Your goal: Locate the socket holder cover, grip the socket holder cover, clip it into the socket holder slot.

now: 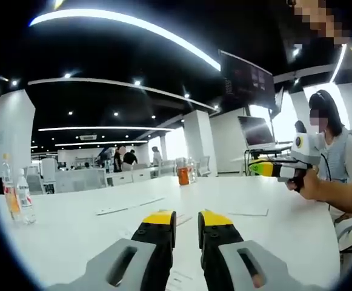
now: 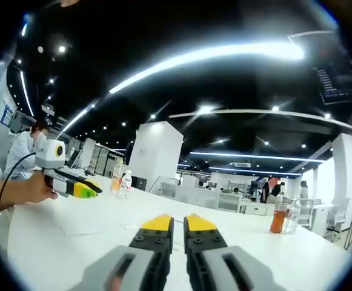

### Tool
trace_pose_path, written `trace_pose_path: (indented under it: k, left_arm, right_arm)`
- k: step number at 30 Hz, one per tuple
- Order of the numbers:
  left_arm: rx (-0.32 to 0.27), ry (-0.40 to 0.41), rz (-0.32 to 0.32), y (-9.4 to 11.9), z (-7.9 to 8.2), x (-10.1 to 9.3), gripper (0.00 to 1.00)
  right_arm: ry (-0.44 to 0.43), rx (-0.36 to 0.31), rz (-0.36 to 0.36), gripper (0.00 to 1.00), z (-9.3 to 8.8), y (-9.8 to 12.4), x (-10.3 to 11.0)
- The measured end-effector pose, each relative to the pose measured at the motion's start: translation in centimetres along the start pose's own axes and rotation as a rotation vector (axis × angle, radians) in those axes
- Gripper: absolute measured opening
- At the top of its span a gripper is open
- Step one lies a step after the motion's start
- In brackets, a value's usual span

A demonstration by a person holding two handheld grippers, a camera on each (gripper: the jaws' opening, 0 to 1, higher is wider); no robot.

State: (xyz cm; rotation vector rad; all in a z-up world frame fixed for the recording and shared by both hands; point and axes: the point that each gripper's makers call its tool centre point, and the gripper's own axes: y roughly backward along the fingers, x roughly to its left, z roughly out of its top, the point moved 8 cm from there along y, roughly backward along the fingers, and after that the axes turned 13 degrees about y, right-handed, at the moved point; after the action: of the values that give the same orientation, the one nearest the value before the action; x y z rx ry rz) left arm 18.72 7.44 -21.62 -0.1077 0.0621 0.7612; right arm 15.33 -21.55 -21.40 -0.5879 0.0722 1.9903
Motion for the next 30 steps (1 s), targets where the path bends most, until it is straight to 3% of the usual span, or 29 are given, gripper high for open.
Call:
trace_pose_path:
  k: [30]
  left_arm:
    - [0.006,-0.022,0.023,0.27,-0.09,0.19,0.14]
  right_arm:
    - [0.013,0.007,-0.001,0.09,-0.1,-0.01,0.16]
